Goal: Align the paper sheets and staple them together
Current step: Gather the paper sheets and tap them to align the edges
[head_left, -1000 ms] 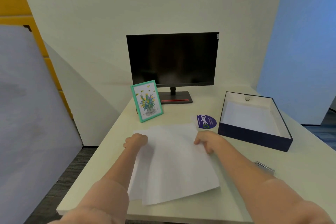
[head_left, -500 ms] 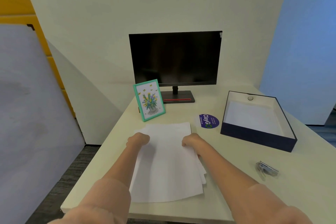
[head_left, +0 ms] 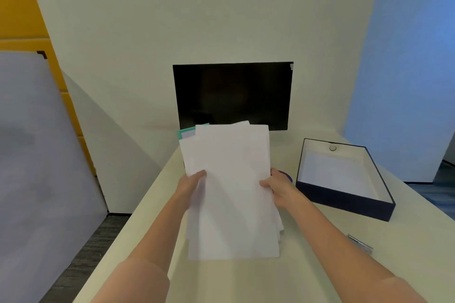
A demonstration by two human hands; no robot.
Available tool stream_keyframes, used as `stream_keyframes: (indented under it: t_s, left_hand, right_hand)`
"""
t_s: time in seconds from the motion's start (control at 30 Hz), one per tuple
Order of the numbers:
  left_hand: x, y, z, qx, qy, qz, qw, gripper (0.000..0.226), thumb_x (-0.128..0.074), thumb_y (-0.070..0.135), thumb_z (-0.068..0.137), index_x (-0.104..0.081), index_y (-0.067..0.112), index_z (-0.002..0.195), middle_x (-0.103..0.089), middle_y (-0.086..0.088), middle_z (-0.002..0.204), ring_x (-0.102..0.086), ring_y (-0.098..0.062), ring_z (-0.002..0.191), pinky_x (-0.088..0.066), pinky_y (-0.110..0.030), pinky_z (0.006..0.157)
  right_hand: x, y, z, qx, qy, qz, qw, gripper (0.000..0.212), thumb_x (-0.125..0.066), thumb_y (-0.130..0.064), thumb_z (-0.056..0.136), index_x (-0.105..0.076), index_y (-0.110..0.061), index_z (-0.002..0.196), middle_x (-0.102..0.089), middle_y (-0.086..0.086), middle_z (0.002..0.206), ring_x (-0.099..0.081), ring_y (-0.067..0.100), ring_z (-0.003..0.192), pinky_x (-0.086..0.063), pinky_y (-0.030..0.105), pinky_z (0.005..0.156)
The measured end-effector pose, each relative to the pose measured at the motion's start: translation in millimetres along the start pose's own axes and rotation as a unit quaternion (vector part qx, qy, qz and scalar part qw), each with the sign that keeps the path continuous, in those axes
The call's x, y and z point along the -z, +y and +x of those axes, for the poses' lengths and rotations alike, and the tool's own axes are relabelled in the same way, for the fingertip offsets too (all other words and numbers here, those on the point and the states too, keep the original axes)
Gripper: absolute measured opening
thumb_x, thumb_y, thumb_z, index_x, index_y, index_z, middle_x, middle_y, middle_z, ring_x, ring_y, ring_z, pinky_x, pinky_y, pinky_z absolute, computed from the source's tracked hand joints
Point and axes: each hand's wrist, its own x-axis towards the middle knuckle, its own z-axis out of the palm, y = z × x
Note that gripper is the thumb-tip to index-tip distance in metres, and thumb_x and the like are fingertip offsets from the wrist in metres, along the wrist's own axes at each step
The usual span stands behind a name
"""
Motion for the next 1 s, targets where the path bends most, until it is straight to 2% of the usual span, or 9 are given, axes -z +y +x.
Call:
stream_keyframes:
  t_s: [0.1, 0.33, 0.43, 0.57, 0.67, 0.73, 0.8, 0.87, 1.0]
  left_hand:
    - [-13, 35, -19, -0.111, -0.011, -0.032, 0.993, 0.047, -0.063, 0.022, 0.087, -0.051, 0.012, 0.131, -0.061, -0.004, 0.124, -0.058, -0.027, 0.113, -0.044, -0.043, 0.103]
    - [-38, 57, -64, -0.263, 0.043, -0.013, 0.964, 0.040, -0.057, 0.018, 0.089, -0.044, 0.020, 0.127, -0.055, 0.005, 0.118, -0.054, -0.016, 0.104, -0.040, -0.029, 0.086]
    - [-37, 57, -71, -0.285, 0.062, 0.013, 0.957, 0.047, -0.057, 0.018, 0.089, -0.037, 0.020, 0.131, -0.053, 0.002, 0.121, -0.054, -0.019, 0.106, -0.041, -0.030, 0.085]
    - [-30, 62, -75, -0.391, 0.097, 0.075, 0.912, 0.078, -0.061, 0.019, 0.086, -0.013, 0.032, 0.146, -0.032, 0.005, 0.148, -0.040, -0.013, 0.130, -0.035, -0.027, 0.104]
    - [-28, 70, -81, -0.477, 0.118, 0.190, 0.850, 0.087, -0.059, 0.014, 0.088, -0.001, 0.032, 0.150, -0.026, 0.010, 0.137, -0.047, -0.002, 0.086, -0.038, -0.010, 0.081]
    - [-27, 74, -81, -0.490, 0.132, 0.237, 0.828, 0.078, -0.053, 0.014, 0.090, -0.009, 0.039, 0.149, -0.031, 0.005, 0.122, -0.046, -0.006, 0.066, -0.044, -0.015, 0.063]
    - [-26, 75, -81, -0.480, 0.137, 0.251, 0.829, 0.061, -0.048, 0.012, 0.093, -0.026, 0.037, 0.144, -0.036, -0.001, 0.119, -0.048, -0.004, 0.067, -0.052, -0.029, 0.069]
    - [-27, 74, -84, -0.473, 0.140, 0.224, 0.841, 0.055, -0.049, 0.012, 0.093, -0.032, 0.032, 0.142, -0.037, -0.002, 0.127, -0.046, 0.002, 0.072, -0.048, -0.026, 0.078]
    - [-25, 68, -84, -0.431, 0.091, 0.093, 0.893, 0.087, -0.069, 0.022, 0.082, -0.012, 0.033, 0.147, -0.033, 0.011, 0.133, -0.041, 0.003, 0.108, -0.034, -0.017, 0.093]
  right_hand:
    - [7, -39, -30, 0.060, -0.023, 0.070, 0.996, 0.038, -0.047, 0.011, 0.085, -0.055, -0.011, 0.115, -0.064, 0.010, 0.109, -0.061, 0.031, 0.103, -0.049, 0.046, 0.097]
    - [-3, -70, -62, 0.165, 0.021, 0.097, 0.981, 0.041, -0.055, -0.002, 0.084, -0.046, -0.016, 0.122, -0.061, 0.005, 0.113, -0.061, 0.025, 0.103, -0.052, 0.037, 0.083]
    - [-7, -71, -69, 0.225, 0.050, 0.068, 0.971, 0.049, -0.054, -0.005, 0.086, -0.035, -0.021, 0.129, -0.054, 0.002, 0.119, -0.057, 0.021, 0.105, -0.049, 0.025, 0.071]
    - [-10, -75, -73, 0.360, 0.123, -0.023, 0.924, 0.071, -0.049, 0.000, 0.088, -0.018, -0.030, 0.144, -0.041, -0.004, 0.140, -0.050, 0.012, 0.116, -0.045, 0.010, 0.072]
    - [-12, -77, -75, 0.431, 0.174, -0.138, 0.875, 0.075, -0.043, -0.002, 0.093, -0.010, -0.039, 0.148, -0.034, -0.008, 0.125, -0.047, 0.011, 0.077, -0.045, 0.018, 0.066]
    - [-13, -78, -74, 0.445, 0.191, -0.194, 0.853, 0.064, -0.039, -0.007, 0.097, -0.019, -0.042, 0.146, -0.035, -0.003, 0.115, -0.047, 0.015, 0.062, -0.042, 0.016, 0.054]
    - [-14, -78, -70, 0.442, 0.195, -0.205, 0.851, 0.049, -0.036, -0.008, 0.098, -0.038, -0.036, 0.138, -0.037, 0.002, 0.118, -0.050, 0.007, 0.072, -0.041, 0.009, 0.057]
    - [-14, -78, -69, 0.444, 0.199, -0.188, 0.853, 0.043, -0.037, -0.002, 0.097, -0.048, -0.029, 0.129, -0.040, 0.004, 0.117, -0.049, 0.004, 0.083, -0.039, 0.002, 0.063]
    - [-12, -84, -69, 0.418, 0.194, -0.103, 0.881, 0.039, -0.039, 0.008, 0.091, -0.056, -0.020, 0.112, -0.049, 0.004, 0.114, -0.048, 0.010, 0.098, -0.034, -0.007, 0.070]
